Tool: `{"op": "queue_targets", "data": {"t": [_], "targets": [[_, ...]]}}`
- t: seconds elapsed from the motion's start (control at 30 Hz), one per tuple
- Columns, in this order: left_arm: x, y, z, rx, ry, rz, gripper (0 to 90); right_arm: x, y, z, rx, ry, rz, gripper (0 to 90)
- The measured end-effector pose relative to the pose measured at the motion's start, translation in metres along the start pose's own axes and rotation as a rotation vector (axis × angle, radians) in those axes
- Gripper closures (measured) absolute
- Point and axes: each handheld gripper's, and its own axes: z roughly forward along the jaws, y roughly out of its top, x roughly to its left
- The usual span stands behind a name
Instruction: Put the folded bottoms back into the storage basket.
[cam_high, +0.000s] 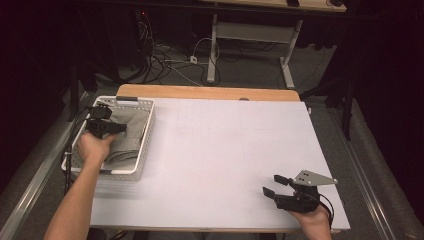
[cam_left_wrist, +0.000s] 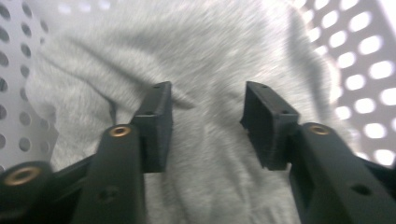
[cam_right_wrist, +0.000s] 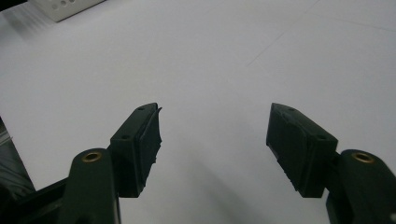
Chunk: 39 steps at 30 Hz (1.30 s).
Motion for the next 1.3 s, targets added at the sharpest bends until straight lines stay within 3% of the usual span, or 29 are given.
{"op": "queue_targets", "data": {"t": [0.2,0.53,0.97,1.13,1.3], "targets": [[-0.010,-0.002,-0.011,-0.045,-0.040,0.028,48.2,-0.002,-0.001,-0.003,-0.013,-0.007,0.001,35.3],[-0.025,-0.009,-0.030,-0.115,-0.095,0.088,45.1,-0.006,-0.003,-0.016,-0.065,-0.073,0.029,33.8],[-0.021,-0.021,-0.046,-0.172,-0.153,0.070,43.0,-0.008,-0.006,-0.023,-0.077,-0.091,0.032,33.0],[-0.023,-0.024,-0.055,-0.207,-0.167,0.080,42.8,-0.010,-0.008,-0.028,-0.100,-0.106,0.058,32.4],[-0.028,-0.028,-0.063,-0.228,-0.183,0.099,42.0,-0.010,-0.008,-0.029,-0.104,-0.109,0.052,31.9]]}}
